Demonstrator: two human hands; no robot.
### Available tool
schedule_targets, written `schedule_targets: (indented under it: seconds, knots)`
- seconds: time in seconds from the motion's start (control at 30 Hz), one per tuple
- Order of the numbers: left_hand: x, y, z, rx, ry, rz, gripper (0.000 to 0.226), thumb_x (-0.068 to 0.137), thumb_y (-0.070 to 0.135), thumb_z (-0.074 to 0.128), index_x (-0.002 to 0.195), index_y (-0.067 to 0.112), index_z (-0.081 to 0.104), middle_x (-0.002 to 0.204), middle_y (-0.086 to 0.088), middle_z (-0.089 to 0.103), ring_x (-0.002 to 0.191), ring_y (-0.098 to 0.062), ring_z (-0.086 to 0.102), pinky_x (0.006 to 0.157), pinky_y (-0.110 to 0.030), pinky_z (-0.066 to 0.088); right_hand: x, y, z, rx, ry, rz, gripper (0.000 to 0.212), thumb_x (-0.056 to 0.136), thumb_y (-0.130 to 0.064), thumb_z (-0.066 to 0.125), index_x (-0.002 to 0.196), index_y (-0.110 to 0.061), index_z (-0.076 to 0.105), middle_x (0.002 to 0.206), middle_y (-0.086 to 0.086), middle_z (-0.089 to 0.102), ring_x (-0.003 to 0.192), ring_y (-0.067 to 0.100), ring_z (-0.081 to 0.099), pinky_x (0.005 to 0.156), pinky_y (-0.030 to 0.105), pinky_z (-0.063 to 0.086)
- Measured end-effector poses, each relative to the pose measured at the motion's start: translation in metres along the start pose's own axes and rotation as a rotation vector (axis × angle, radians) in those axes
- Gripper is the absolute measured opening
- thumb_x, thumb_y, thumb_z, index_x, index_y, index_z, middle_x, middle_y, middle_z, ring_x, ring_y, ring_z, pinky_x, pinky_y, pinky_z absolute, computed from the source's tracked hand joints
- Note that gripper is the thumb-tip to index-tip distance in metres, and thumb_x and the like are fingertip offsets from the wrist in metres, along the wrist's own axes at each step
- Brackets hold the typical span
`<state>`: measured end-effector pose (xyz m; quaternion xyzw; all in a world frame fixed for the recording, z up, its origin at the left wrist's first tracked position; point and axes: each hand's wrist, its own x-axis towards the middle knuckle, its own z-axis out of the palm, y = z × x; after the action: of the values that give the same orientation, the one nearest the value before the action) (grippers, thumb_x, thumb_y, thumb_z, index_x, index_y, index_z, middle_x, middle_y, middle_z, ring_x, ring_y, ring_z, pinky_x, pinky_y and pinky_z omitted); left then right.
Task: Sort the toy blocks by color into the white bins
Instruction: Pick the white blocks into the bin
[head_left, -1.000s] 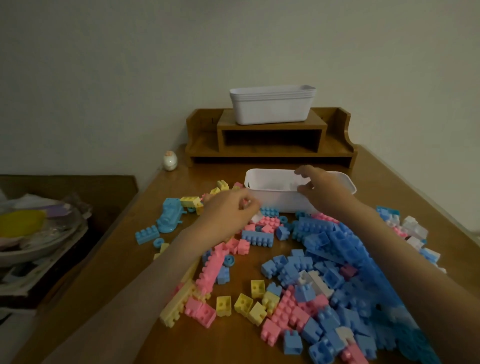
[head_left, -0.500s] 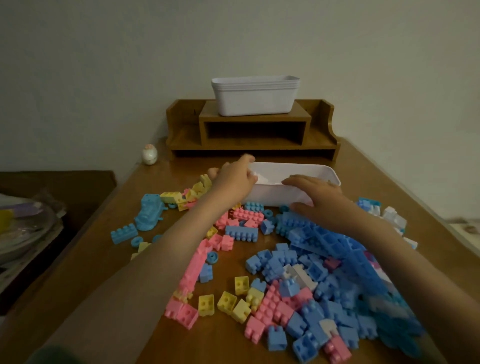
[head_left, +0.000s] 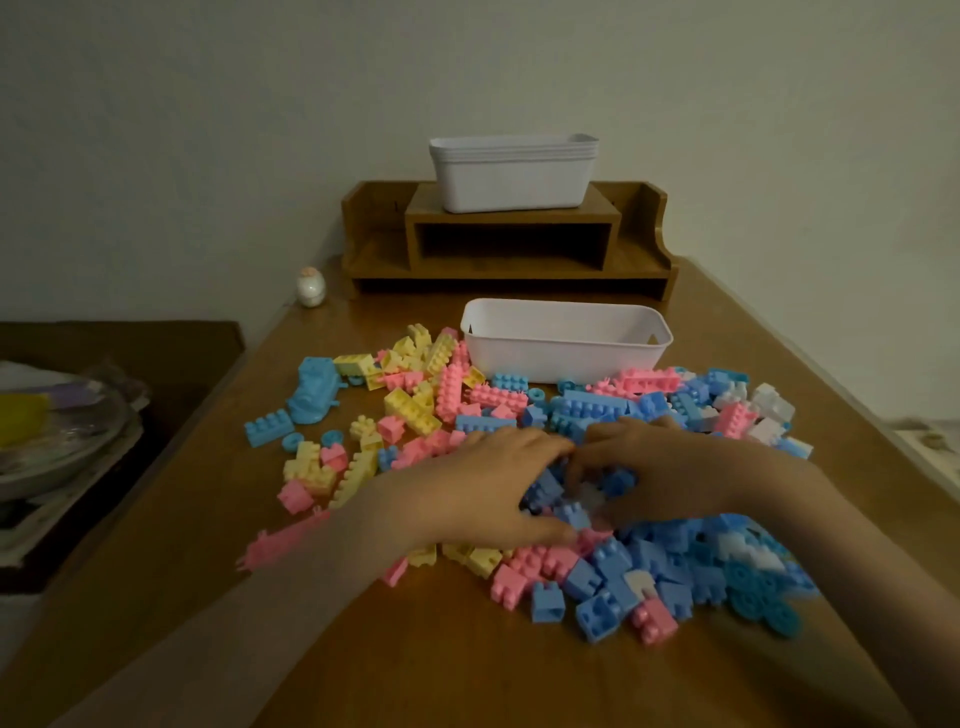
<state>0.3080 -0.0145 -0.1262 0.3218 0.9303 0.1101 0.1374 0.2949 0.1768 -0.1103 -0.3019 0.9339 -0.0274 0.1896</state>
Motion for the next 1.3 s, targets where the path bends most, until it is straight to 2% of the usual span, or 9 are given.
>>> schedule_targets:
  seconds: [0.17,0.37,0.5,0.67,0.77,0.9,1.03,1.17,1.3]
  knots:
    - [-0.006,-0.009,0.008,0.087,0.131,-0.050,0.044,0.096,0.042,0.045,0.138,0.031,0.035,0.134,0.005,0.037,0.123,-0.016,0.034,0.102,-0.034,0.025,0.005,-0.006,0.005,0.048,0.052,-0.022,0.028,0.092,-0.027,0.055,0.120,-0.032,0.055,0.105,-0.008,0.039,0.095,0.012,0.042,0.080,0.020,0.033]
    - [-0.018,-0.023,0.001,0.121,0.151,-0.197,0.020,0.097,0.038,0.045,0.108,0.023,0.051,0.114,0.004,0.042,0.111,-0.014,0.040,0.096,-0.034,0.034,0.010,-0.014,0.013,0.057,0.151,0.028,0.027,0.095,-0.024,0.050,0.121,-0.029,0.057,0.120,-0.009,0.053,0.095,0.003,0.046,0.080,0.015,0.035]
    - [-0.020,-0.022,0.000,0.252,0.146,-0.273,0.025,0.099,0.032,0.042,0.119,0.018,0.048,0.120,-0.001,0.044,0.115,-0.018,0.041,0.097,-0.037,0.034,0.014,-0.017,0.012,0.067,0.172,0.062,0.022,0.093,-0.027,0.053,0.114,-0.030,0.058,0.114,-0.009,0.057,0.091,0.004,0.048,0.080,0.017,0.039]
    - [-0.024,-0.009,0.005,0.230,0.351,-0.158,0.045,0.097,0.014,0.040,0.141,0.022,0.032,0.146,0.003,0.033,0.135,-0.016,0.026,0.112,-0.037,0.020,0.023,-0.021,0.012,0.036,0.194,0.089,0.018,0.091,-0.028,0.054,0.107,-0.032,0.059,0.110,-0.004,0.061,0.097,0.015,0.057,0.086,0.031,0.050]
    - [-0.026,0.004,0.011,0.077,0.348,-0.045,0.038,0.099,0.040,0.036,0.135,0.029,0.039,0.136,0.009,0.044,0.127,-0.008,0.035,0.112,-0.038,0.023,0.029,-0.028,0.010,0.016,0.243,0.102,0.013,0.091,-0.029,0.054,0.103,-0.026,0.058,0.106,-0.001,0.061,0.098,0.018,0.058,0.086,0.031,0.047]
    - [-0.023,0.003,0.022,0.005,0.210,-0.171,0.059,0.092,0.053,0.046,0.140,0.023,0.030,0.139,0.002,0.042,0.126,-0.017,0.039,0.106,-0.037,0.027,0.030,-0.030,0.008,0.121,0.342,0.067,0.028,0.091,-0.015,0.054,0.118,-0.025,0.056,0.111,-0.004,0.060,0.099,0.012,0.056,0.082,0.018,0.045]
    - [-0.022,-0.008,0.019,-0.013,0.233,-0.210,0.043,0.095,0.042,0.046,0.134,0.024,0.038,0.124,0.002,0.050,0.120,-0.019,0.045,0.103,-0.041,0.028,0.027,-0.030,0.010,0.249,0.319,0.017,0.040,0.090,-0.006,0.055,0.123,-0.028,0.051,0.113,-0.010,0.057,0.098,0.006,0.056,0.076,0.010,0.043]
    - [-0.026,-0.013,0.011,-0.072,0.212,-0.253,0.031,0.093,0.032,0.046,0.124,0.028,0.044,0.078,0.015,0.040,0.097,-0.015,0.048,0.102,-0.042,0.026,0.022,-0.035,0.010,0.214,0.234,0.047,0.043,0.091,-0.019,0.055,0.132,-0.029,0.043,0.118,-0.010,0.050,0.099,0.005,0.048,0.082,0.017,0.041]
    - [-0.020,-0.015,0.009,-0.039,0.241,-0.279,0.026,0.092,0.043,0.047,0.113,0.029,0.046,0.077,0.013,0.044,0.091,-0.016,0.050,0.093,-0.041,0.026,0.029,-0.036,0.014,0.168,0.269,0.042,0.041,0.088,-0.025,0.061,0.127,-0.028,0.048,0.119,-0.006,0.050,0.094,0.004,0.044,0.079,0.016,0.039]
